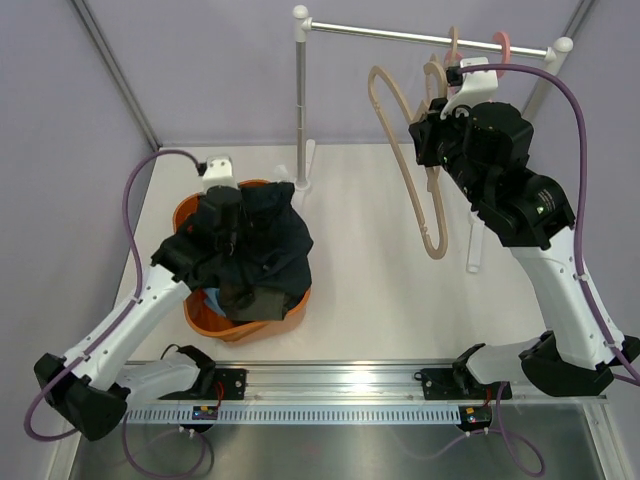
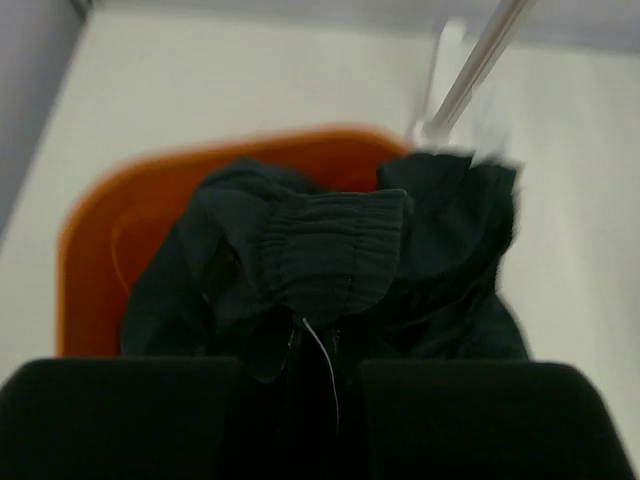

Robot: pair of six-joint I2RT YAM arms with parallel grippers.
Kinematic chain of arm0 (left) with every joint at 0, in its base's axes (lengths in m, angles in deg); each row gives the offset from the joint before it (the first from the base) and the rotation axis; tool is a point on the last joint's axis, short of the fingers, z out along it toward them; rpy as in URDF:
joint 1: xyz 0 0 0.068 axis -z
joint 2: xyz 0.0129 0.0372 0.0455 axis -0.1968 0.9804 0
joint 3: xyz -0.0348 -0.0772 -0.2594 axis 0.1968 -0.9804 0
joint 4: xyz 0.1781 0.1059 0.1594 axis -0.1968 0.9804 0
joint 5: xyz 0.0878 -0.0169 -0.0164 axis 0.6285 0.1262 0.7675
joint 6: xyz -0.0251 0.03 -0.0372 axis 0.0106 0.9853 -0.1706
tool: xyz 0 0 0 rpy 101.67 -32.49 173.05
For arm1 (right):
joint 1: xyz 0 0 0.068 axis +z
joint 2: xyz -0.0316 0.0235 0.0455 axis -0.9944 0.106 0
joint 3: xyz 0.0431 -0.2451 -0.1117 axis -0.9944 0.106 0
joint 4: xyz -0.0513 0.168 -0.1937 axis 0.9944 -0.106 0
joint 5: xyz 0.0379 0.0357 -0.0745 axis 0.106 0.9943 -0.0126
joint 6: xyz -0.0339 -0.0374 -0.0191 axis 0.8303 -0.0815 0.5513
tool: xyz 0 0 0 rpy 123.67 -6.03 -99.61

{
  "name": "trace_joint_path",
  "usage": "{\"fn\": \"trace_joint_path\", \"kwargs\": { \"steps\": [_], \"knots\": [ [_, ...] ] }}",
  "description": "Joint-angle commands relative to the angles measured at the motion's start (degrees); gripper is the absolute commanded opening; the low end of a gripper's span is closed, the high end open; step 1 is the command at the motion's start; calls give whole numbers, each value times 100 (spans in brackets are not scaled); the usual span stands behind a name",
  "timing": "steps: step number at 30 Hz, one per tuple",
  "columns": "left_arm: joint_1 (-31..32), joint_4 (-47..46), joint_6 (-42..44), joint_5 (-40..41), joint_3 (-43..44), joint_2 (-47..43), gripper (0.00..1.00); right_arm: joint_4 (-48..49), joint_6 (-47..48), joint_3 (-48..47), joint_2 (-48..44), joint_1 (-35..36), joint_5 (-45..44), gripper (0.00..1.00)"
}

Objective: Remove the shorts from the hanger

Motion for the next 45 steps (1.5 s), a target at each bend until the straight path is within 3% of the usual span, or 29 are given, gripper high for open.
{"fn": "trace_joint_path", "kwargs": {
  "steps": [1, 4, 7, 11, 16, 20, 23, 26, 27, 32, 39, 45],
  "knots": [
    [-701, -122, -2128, -1525, -1348, -521, 0, 82, -32, -50, -161, -50, 171, 0],
    [-1002, -710, -2946, -2432, -2544, -549, 0, 21, -32, -84, -108, -50, 171, 0],
    [-1072, -1308, -3535, -3003, -3120, -277, 0, -32, -59, -172, -46, -50, 223, 0],
    [-1248, -2189, -4133, -4134, -3779, 757, 0, -103, -85, -182, -29, -50, 294, 0],
    [-1362, -2568, -4380, -4236, -3930, 1419, 0, -234, -50, -208, 15, -50, 276, 0],
    [-1616, -2376, -4345, -4112, -4000, 1289, 5, -428, 29, -375, 147, -50, 215, 0],
    [-1696, -1902, -4187, -3631, -3860, 850, 13, -437, 64, -383, 208, -50, 267, 0],
    [-1862, -1365, -3968, -3331, -3623, 359, 28, -516, 99, -506, 384, -50, 337, 0],
    [-1898, -1103, -3836, -3208, -3544, 235, 45, -542, 108, -550, 428, -50, 346, 0],
    [-1942, -539, -3519, -2970, -2965, -704, 98, -516, 223, -761, 718, -94, 591, 0],
    [-1942, 348, -2607, -2917, -1736, -1348, 99, -340, 232, -1077, 1078, -682, 1488, 0],
    [-1942, 753, -1788, -3312, -802, -1463, 99, -419, 223, -2271, 1921, -1113, 1735, 0]
  ]
}}
